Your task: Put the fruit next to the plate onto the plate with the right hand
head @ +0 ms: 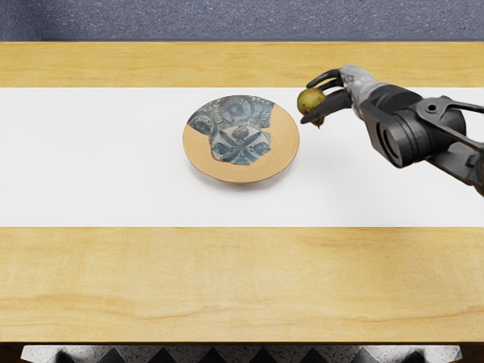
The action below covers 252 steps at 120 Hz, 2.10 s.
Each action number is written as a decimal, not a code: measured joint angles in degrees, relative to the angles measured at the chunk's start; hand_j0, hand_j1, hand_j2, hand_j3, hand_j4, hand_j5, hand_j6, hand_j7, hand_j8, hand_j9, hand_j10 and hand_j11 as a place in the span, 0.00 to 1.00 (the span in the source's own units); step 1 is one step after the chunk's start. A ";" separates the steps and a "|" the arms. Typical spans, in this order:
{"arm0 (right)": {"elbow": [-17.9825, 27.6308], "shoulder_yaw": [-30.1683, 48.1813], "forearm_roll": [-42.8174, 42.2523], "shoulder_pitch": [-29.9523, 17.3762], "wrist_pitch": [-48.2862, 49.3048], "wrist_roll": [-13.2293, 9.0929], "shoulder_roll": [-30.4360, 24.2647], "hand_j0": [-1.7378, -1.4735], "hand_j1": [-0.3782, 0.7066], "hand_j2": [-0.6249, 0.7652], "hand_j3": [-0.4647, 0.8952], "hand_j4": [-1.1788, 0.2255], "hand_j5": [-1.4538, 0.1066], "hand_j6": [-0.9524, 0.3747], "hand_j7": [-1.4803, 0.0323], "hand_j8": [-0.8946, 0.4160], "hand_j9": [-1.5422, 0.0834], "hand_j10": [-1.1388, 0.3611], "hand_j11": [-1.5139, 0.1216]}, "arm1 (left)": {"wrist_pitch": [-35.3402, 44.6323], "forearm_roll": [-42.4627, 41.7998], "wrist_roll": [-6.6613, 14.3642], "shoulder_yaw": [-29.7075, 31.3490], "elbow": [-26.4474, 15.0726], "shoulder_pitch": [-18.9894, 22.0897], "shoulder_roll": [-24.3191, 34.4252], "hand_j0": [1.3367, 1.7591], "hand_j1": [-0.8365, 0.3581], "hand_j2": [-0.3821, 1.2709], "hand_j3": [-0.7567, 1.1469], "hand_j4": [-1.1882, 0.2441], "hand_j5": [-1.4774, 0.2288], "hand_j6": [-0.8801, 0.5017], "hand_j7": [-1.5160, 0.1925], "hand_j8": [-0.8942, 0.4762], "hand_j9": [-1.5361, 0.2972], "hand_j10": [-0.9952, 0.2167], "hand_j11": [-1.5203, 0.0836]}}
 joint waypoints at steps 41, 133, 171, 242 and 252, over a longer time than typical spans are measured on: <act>0.28 0.16 -0.02 0.96 0.03 0.00 5.61 0.33 0.62 0.74 0.34 0.40 0.20 0.44 0.27 0.39 0.26 0.36 0.23 | 0.00 0.00 0.00 0.00 0.00 0.00 0.00 0.76 0.99 0.23 0.40 0.83 0.87 0.64 0.89 0.65 0.84 0.82 0.95; -12.05 -0.40 -1.09 0.45 -0.18 -0.03 18.35 0.32 0.60 0.73 0.34 0.34 0.29 0.38 0.34 0.33 0.34 0.33 0.32 | 0.00 0.00 0.00 0.00 0.00 -0.01 0.00 0.76 0.99 0.23 0.40 0.83 0.87 0.64 0.89 0.65 0.84 0.82 0.95; -13.57 -0.33 -1.11 0.58 -0.29 0.01 18.64 0.31 0.36 0.49 0.34 0.57 0.63 0.50 0.67 0.46 0.66 0.54 0.64 | 0.00 0.00 -0.01 0.01 0.00 -0.01 0.00 0.76 0.99 0.23 0.40 0.83 0.87 0.64 0.89 0.65 0.84 0.82 0.95; -13.97 9.19 2.56 -2.51 12.63 0.01 12.21 0.30 0.05 0.45 0.34 0.82 0.91 0.70 0.96 0.67 0.93 0.75 0.91 | 0.00 0.00 0.01 0.01 0.00 -0.01 0.00 0.76 0.99 0.23 0.40 0.83 0.87 0.64 0.89 0.65 0.84 0.82 0.95; -13.96 11.28 4.48 -3.63 20.29 0.01 9.35 0.30 0.04 0.45 0.34 0.83 0.92 0.71 0.97 0.67 0.94 0.75 0.91 | 0.00 0.00 0.01 0.01 0.00 -0.01 0.00 0.76 0.99 0.23 0.40 0.83 0.87 0.64 0.89 0.65 0.84 0.82 0.95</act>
